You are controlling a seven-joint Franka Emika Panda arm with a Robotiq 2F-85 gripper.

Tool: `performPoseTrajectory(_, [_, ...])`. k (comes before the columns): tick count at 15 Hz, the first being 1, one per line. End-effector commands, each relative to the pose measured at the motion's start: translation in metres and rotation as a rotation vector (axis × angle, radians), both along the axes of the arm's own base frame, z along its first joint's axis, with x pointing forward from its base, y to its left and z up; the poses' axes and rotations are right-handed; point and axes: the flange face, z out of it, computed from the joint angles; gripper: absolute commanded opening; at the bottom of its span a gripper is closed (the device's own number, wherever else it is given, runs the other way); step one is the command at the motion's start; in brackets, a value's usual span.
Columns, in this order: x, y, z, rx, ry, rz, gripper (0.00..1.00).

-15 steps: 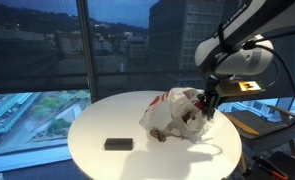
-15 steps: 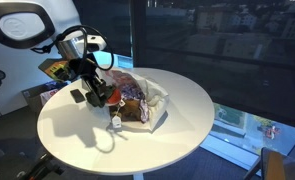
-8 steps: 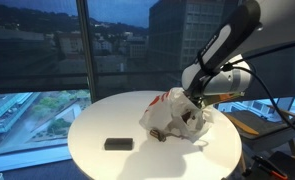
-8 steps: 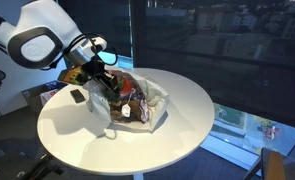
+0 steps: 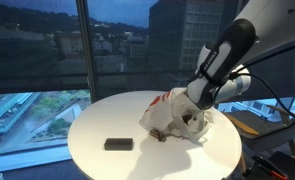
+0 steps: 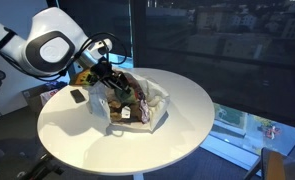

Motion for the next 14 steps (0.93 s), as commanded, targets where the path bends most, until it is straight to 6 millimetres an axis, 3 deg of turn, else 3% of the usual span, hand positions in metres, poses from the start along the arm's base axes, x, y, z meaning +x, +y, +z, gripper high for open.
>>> performPoseTrajectory(1, [-0.013,-0.009,0.007,-0.051,0.057,-0.074,0.88])
performPoseTrajectory(3, [-0.023,-0.012,0.016,-0.070,0.088,-0.110,1.00])
performPoseTrajectory(5, [-0.034,-0.013,0.031,-0.057,0.112,-0.151,1.00])
performPoseTrajectory(8, [-0.039,0.004,0.063,0.030,0.134,-0.138,1.00])
performPoseTrajectory(13, [-0.057,0.056,0.112,0.187,0.031,0.050,1.00])
performPoseTrajectory(14, [-0.044,0.064,0.110,0.211,0.024,0.106,1.00])
